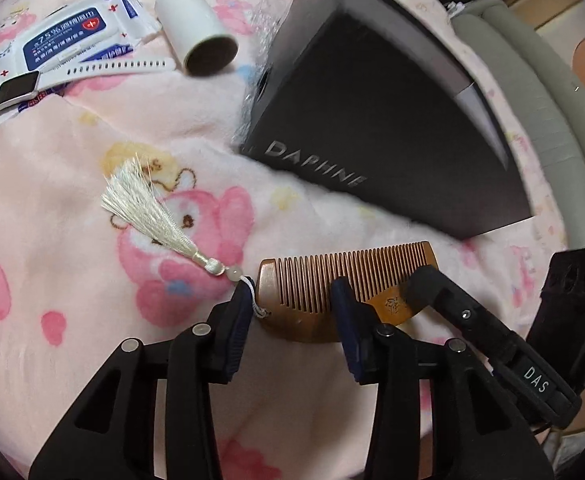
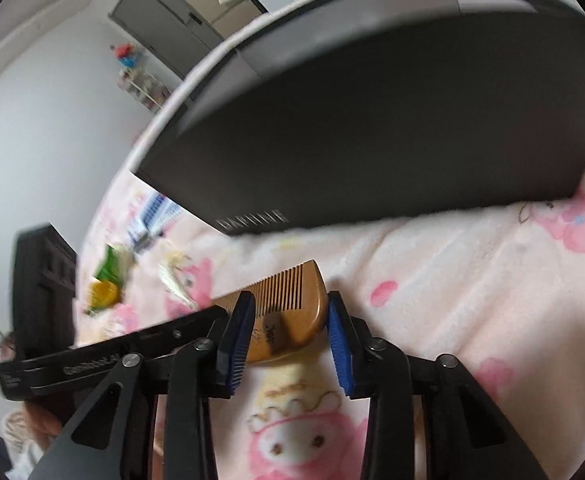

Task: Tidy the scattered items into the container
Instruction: 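Lift the comb with both grippers and carry it over the DAPHNE box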

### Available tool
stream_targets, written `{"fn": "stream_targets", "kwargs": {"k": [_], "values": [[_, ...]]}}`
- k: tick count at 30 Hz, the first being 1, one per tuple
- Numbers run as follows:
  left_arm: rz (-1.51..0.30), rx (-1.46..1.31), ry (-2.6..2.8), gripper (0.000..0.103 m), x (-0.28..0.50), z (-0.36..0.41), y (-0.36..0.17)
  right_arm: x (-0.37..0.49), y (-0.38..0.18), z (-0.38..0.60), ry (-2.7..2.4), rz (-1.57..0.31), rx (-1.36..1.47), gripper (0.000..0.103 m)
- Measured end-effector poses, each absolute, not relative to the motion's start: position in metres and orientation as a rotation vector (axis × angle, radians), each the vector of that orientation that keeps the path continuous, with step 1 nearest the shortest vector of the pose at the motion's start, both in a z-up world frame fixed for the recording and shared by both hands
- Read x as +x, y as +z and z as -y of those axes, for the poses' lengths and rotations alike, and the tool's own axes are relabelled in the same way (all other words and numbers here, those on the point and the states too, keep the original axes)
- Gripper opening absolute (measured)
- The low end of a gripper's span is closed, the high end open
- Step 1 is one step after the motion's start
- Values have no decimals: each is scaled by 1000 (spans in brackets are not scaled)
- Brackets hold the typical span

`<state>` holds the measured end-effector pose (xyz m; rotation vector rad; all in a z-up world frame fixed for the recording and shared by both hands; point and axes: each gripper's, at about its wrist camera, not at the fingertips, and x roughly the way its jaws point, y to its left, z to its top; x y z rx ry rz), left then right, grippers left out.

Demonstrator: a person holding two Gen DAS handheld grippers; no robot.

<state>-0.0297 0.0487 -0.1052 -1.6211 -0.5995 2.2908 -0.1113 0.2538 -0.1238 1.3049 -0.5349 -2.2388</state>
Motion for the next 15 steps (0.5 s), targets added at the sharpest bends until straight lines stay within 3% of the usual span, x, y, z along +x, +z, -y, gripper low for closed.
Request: {"fn": "stream_targets", "kwargs": {"k": [8, 10, 15], "values": [[521, -1445, 2369, 41, -7, -66, -53, -105, -57, -259, -2265, 563, 1105, 32], [467, -1414, 2386, 41, -46, -26, -26, -109, -41, -264, -2276, 565, 1064, 32], [383, -1367, 2396, 40, -76, -37, 18, -135, -11, -269, -2330, 493, 1000, 32]]}}
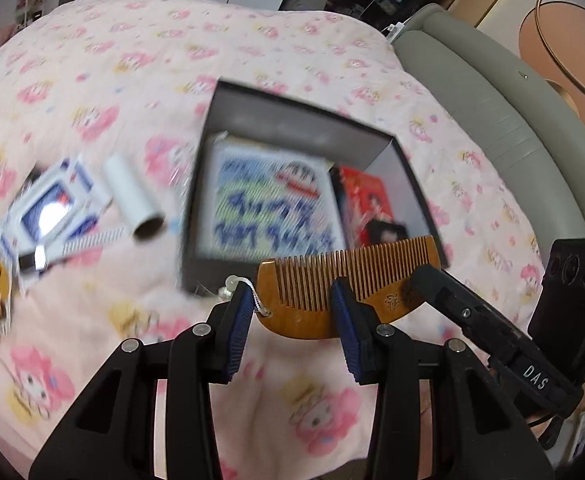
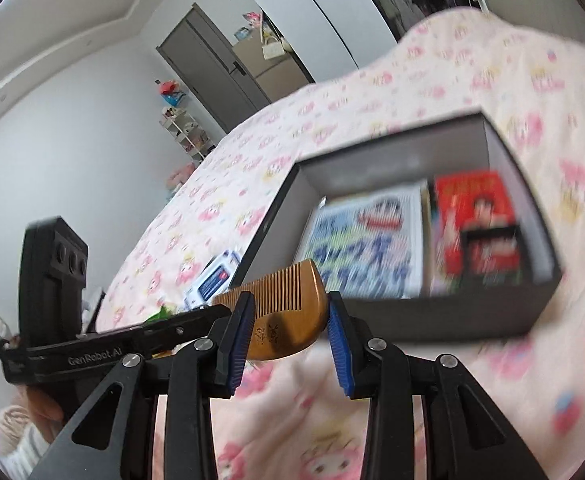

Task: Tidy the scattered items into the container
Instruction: 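Lift the comb with both grippers and carry it over the DAPHNE box, then lower the comb into the box in front of the Shin-chan kit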

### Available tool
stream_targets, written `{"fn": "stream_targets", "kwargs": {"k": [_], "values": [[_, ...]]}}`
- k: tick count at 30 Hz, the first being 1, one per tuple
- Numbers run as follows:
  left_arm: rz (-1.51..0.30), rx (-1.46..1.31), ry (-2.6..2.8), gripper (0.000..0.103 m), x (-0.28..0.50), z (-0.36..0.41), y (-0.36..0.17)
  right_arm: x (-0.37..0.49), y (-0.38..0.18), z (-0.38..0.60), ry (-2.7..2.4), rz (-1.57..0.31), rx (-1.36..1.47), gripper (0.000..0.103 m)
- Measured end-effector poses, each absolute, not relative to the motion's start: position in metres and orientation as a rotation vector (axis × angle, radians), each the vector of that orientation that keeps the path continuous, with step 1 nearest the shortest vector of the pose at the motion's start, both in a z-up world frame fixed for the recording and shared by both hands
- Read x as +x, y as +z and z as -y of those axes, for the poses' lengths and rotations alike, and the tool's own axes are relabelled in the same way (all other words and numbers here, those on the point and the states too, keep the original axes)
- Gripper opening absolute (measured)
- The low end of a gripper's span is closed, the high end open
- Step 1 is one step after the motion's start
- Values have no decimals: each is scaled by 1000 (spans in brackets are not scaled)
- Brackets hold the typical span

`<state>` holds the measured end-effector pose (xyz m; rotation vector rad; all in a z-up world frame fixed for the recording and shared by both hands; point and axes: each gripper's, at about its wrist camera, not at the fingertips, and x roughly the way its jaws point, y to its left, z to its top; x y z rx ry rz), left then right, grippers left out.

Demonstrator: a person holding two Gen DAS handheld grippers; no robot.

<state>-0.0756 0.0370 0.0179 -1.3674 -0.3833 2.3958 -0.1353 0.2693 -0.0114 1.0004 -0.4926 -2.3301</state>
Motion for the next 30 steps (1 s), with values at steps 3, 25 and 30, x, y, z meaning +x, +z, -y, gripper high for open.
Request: {"fn": "stream_targets", "kwargs": {"k": [3, 25, 30], "values": [[356, -1322, 2425, 40, -106, -53, 33, -158, 2, -280, -2331, 488, 966, 32], [214, -1561, 2340, 33, -222, -96, -30, -226, -46, -298, -2335, 381, 1093, 31], [203, -1634, 2376, 33, -226, -91, -39, -229, -58, -300, -2347, 381, 1153, 31]]}}
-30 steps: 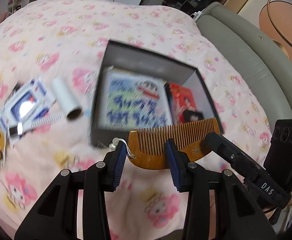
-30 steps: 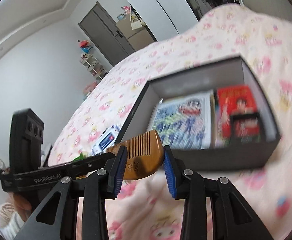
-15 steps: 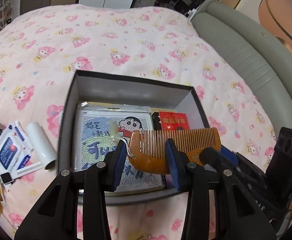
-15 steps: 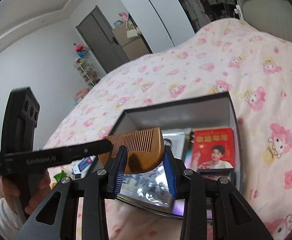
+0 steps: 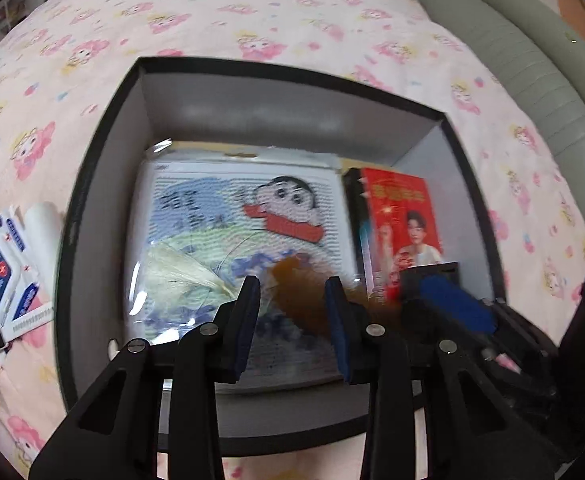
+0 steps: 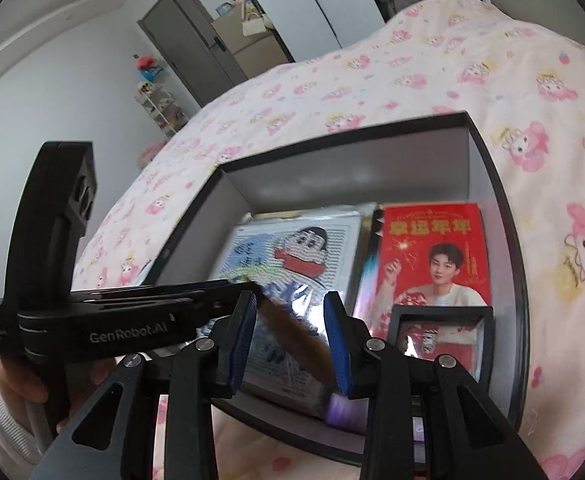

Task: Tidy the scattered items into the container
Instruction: 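Lower the comb into the box in front of the Shin-chan kit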

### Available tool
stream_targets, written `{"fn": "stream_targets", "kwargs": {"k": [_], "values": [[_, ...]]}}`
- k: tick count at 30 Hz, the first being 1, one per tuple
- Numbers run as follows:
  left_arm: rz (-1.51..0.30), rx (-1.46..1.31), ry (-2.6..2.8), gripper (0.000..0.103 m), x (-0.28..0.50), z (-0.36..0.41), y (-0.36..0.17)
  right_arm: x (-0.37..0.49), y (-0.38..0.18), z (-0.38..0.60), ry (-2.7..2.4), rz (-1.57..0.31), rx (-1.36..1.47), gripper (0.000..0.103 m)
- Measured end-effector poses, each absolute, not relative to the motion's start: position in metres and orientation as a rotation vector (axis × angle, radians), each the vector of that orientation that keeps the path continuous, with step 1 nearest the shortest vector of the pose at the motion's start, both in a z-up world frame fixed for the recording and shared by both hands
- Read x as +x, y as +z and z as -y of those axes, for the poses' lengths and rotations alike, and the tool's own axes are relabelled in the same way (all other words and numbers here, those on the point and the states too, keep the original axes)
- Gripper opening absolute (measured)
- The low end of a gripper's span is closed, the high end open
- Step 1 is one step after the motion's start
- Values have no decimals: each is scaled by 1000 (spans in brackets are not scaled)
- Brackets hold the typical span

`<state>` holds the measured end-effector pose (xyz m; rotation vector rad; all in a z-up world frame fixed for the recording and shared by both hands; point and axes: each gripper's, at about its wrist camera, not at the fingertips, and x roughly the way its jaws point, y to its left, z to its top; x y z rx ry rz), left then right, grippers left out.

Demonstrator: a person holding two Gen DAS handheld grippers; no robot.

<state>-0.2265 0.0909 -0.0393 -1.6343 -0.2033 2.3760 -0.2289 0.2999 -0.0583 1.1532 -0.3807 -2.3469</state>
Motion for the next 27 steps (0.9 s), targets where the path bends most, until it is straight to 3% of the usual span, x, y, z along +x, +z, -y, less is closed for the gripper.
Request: {"fn": "stream_targets", "kwargs": {"k": [27], "values": [[63, -1825, 2414, 40, -247, -93, -71, -248, -76, -306, -2396, 330, 1337, 30]]}}
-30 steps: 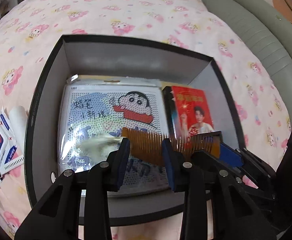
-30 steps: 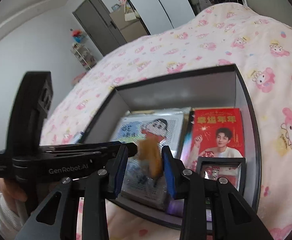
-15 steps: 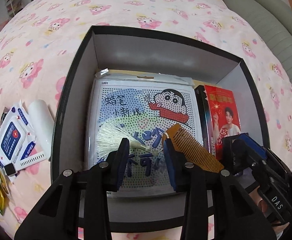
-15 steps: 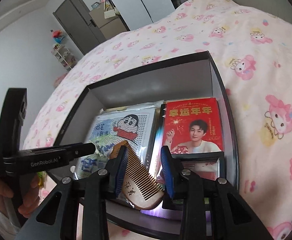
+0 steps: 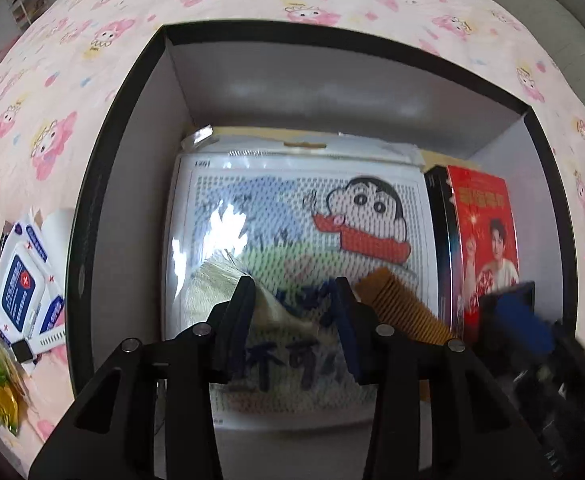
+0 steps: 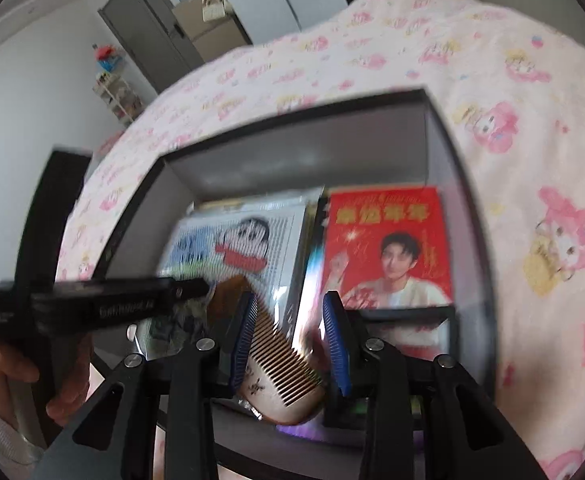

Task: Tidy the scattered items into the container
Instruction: 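Lower the comb into the box in front of the Shin-chan kit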

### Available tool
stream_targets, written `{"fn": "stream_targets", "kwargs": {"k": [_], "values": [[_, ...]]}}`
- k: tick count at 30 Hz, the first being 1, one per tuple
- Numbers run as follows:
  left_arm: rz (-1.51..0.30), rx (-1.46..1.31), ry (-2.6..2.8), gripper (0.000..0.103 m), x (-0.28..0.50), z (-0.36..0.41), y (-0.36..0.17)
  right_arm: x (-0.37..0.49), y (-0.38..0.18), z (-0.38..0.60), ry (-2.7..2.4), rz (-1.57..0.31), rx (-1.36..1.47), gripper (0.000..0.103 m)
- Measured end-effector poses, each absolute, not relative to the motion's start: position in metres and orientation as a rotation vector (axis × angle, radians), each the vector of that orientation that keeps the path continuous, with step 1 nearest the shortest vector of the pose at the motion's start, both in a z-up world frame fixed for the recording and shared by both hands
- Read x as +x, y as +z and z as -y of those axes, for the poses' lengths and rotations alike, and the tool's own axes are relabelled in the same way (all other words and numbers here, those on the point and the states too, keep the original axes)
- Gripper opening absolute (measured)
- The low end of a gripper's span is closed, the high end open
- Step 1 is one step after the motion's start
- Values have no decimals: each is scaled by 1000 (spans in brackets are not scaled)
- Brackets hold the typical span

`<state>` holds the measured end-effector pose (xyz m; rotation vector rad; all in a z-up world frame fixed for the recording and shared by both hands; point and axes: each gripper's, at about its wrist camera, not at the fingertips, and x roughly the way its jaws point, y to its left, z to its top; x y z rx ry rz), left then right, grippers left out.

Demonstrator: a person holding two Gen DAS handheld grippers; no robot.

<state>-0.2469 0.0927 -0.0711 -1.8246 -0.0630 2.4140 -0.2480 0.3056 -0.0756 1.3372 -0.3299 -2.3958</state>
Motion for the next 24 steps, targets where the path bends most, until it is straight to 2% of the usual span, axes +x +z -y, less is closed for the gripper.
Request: {"fn": "stream_targets", "kwargs": {"k": [3, 9, 15, 17, 21, 24], "values": [[28, -1830, 2424, 40, -252, -98, -74, -247, -85, -296, -2397, 268, 1382, 31], [-76, -1810, 2401, 40, -259, -116, -67, -246, -86, -296, -2401, 263, 1375, 31], [-300, -1864, 2268, 42, -262, -156, -79, -241, -88, -292, -2339, 237, 1371, 31], [-356, -1860, 2285, 47, -258, -160, -80, -241, -90, -290, -2326, 205, 1385, 31], [-369, -1912, 2283, 52, -257, -153, -83, -238, -85, -296, -2316, 221, 1385, 31], [-349, -1873, 2295, 49, -255, -149, -79, -235, -75, -306, -2374, 219, 1378, 31]]}}
